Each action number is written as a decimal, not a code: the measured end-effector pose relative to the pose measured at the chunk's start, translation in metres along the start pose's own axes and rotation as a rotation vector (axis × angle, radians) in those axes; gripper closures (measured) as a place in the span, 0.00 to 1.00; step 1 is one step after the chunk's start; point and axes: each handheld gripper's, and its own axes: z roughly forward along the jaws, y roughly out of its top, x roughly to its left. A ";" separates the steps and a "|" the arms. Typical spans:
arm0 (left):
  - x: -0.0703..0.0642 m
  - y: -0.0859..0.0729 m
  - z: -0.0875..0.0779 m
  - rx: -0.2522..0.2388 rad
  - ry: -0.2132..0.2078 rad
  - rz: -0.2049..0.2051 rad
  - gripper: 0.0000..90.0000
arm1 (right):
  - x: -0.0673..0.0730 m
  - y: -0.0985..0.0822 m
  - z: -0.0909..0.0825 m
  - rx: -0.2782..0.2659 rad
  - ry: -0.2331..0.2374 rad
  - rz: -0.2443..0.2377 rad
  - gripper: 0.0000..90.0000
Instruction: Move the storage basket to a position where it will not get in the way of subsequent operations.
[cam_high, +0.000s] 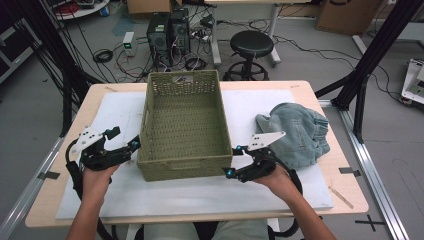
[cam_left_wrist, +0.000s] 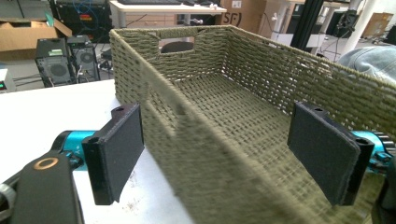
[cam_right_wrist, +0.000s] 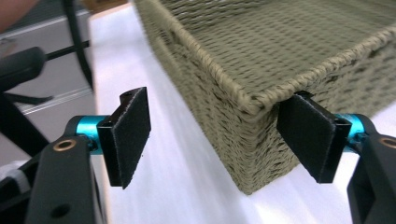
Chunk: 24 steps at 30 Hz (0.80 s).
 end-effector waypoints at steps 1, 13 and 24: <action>0.001 0.001 0.001 0.003 -0.001 0.001 0.20 | 0.002 0.002 0.004 0.003 0.013 -0.007 0.30; 0.017 0.018 0.010 0.065 0.020 0.002 0.21 | 0.008 0.015 0.020 0.008 0.064 -0.034 0.32; 0.023 0.025 0.039 0.173 0.036 0.007 0.28 | -0.020 0.013 -0.035 -0.077 -0.093 0.005 0.32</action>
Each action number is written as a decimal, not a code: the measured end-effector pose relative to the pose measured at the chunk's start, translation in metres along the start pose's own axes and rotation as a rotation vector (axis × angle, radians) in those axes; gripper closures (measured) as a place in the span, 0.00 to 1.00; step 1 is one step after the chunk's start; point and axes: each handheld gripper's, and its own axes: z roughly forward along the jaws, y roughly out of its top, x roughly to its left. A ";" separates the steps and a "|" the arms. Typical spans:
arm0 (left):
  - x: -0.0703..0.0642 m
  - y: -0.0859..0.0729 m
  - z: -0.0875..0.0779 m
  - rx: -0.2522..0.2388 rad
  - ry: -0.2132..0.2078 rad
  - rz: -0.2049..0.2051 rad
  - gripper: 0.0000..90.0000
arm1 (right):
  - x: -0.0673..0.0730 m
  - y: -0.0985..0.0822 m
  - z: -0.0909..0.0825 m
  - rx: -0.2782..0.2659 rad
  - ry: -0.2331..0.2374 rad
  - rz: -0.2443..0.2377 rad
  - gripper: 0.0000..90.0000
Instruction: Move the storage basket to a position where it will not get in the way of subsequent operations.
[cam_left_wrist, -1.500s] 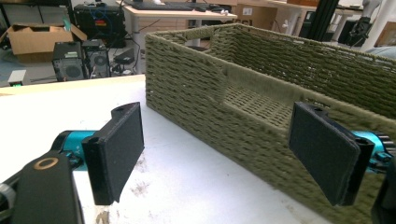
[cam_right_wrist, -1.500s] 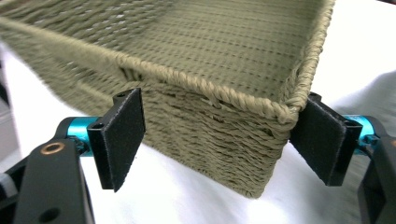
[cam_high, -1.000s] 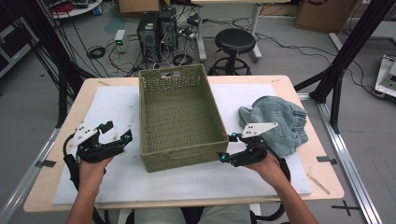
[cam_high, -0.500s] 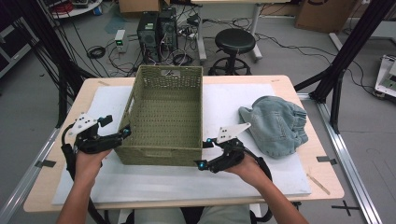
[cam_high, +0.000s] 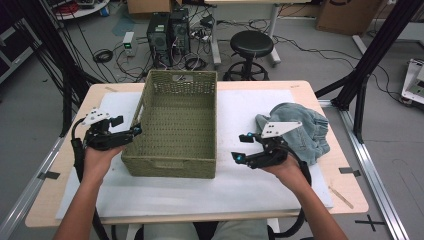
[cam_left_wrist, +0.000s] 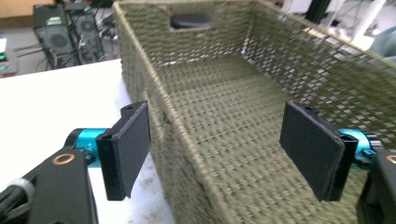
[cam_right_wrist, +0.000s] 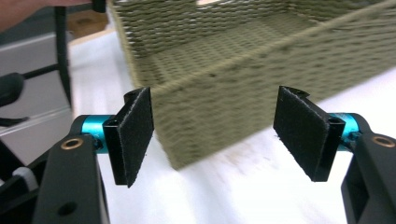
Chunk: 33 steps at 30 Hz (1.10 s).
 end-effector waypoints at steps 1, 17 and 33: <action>0.000 0.000 0.000 0.000 0.000 0.000 0.30 | -0.003 0.000 -0.005 -0.001 -0.013 -0.001 0.32; -0.010 -0.002 0.027 0.130 0.118 0.066 0.46 | -0.020 -0.006 -0.038 -0.025 -0.061 0.024 0.32; -0.014 -0.003 0.033 0.174 0.220 0.016 0.84 | -0.030 -0.008 -0.040 -0.018 -0.075 0.060 0.32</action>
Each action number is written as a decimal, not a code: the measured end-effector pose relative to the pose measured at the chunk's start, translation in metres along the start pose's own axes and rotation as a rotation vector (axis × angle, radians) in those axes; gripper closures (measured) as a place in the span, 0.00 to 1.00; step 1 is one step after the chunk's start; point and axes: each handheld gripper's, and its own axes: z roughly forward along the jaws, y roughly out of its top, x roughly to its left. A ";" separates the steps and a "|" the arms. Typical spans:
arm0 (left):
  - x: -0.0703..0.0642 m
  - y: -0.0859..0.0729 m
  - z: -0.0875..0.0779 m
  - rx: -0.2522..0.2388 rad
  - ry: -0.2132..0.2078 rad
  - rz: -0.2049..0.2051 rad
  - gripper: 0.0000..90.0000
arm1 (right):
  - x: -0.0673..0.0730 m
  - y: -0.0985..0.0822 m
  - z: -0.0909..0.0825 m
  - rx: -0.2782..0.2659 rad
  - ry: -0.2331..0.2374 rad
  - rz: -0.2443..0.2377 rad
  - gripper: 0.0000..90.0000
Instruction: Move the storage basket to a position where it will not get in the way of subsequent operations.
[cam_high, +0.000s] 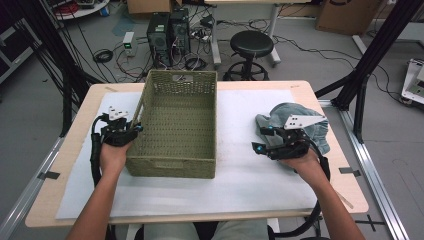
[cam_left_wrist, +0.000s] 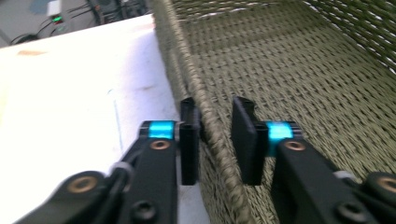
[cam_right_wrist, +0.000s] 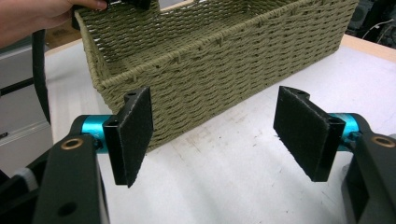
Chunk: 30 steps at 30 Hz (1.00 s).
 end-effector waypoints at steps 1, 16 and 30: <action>0.000 0.000 0.000 0.001 0.006 -0.008 0.86 | 0.000 0.000 0.000 0.000 0.001 -0.006 0.32; 0.009 -0.012 -0.016 -0.022 0.021 -0.014 0.88 | -0.004 -0.002 -0.003 0.004 -0.011 0.006 0.32; 0.034 -0.032 -0.042 -0.050 0.048 -0.013 0.88 | -0.005 -0.002 -0.003 0.002 -0.023 0.005 0.32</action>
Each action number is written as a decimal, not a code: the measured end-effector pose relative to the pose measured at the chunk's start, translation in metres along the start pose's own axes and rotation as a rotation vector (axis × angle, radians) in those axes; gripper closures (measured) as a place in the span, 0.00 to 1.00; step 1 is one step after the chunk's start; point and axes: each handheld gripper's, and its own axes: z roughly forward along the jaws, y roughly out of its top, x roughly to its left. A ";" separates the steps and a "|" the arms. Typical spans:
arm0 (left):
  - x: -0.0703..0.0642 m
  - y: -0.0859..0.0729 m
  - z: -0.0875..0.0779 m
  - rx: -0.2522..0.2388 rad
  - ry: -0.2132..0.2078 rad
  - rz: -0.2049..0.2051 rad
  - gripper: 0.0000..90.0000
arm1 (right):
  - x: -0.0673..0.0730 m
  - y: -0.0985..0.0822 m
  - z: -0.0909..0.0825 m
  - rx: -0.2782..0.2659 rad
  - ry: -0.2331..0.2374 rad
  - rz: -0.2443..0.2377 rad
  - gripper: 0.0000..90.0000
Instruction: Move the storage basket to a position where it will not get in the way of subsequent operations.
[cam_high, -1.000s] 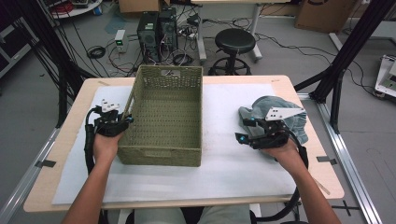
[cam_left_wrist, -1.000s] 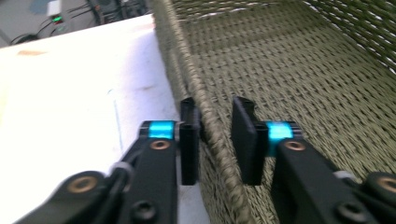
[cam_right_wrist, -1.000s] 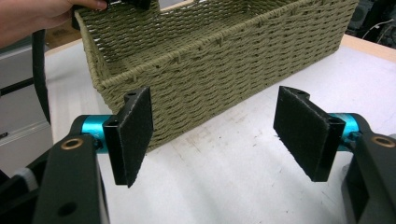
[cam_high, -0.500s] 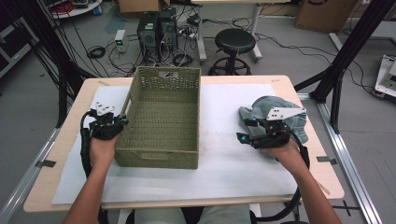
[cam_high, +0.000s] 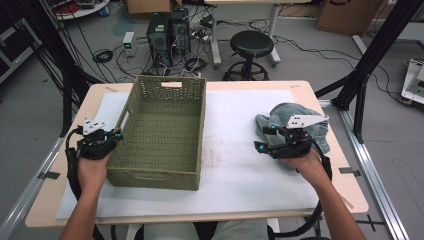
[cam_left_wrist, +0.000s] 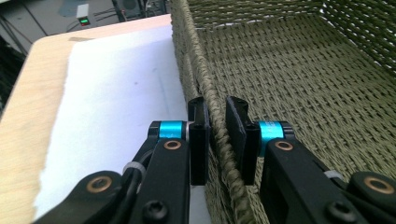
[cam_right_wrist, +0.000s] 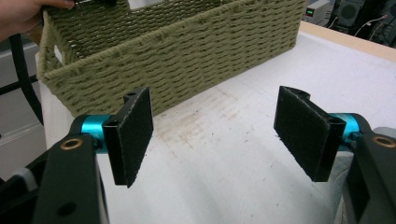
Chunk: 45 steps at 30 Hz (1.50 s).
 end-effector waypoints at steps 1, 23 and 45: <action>0.002 -0.001 -0.001 -0.001 0.001 -0.003 0.88 | 0.001 0.000 0.000 0.002 0.000 0.002 0.32; 0.017 0.017 0.021 0.075 -0.033 -0.019 0.84 | 0.000 0.000 0.002 0.010 0.002 0.004 0.32; 0.052 0.001 0.001 0.056 0.118 -0.092 0.78 | -0.001 0.000 0.007 0.027 0.004 0.004 0.32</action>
